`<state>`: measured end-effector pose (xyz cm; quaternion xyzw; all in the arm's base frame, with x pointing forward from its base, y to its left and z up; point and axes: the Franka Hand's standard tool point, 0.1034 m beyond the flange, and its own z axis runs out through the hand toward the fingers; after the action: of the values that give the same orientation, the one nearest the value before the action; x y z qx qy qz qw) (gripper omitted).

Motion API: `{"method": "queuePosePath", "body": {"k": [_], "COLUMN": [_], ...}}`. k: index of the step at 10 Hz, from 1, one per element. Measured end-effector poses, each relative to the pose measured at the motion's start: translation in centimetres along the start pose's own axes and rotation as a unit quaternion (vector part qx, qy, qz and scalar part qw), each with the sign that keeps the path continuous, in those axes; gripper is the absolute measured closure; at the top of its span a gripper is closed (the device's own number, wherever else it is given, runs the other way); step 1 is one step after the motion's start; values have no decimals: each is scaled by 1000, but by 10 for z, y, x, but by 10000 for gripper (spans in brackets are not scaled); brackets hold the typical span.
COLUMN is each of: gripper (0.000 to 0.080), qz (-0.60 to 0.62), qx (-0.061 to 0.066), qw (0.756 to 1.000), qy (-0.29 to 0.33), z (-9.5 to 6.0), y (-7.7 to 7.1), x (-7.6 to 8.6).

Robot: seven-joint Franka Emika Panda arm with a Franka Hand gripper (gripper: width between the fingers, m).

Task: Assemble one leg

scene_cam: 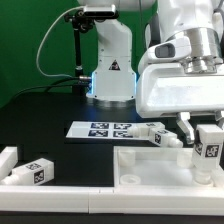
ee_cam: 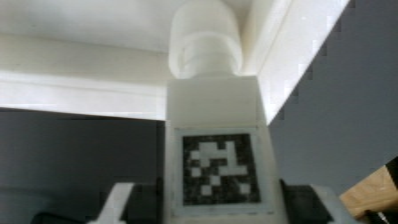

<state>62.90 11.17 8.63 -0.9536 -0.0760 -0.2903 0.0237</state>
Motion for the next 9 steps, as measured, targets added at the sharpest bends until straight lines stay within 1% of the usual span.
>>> {"method": "queuePosePath", "body": {"k": [1, 2, 6, 9], "gripper": [512, 512, 512, 508], "qz": [0, 0, -1, 0], "qx": [0, -1, -3, -3], "qw": [1000, 1000, 1000, 1000], "qy": [-4, -1, 19, 14], "z": [4, 6, 7, 8], "y": [0, 0, 0, 0], "x": [-4, -5, -3, -4]}}
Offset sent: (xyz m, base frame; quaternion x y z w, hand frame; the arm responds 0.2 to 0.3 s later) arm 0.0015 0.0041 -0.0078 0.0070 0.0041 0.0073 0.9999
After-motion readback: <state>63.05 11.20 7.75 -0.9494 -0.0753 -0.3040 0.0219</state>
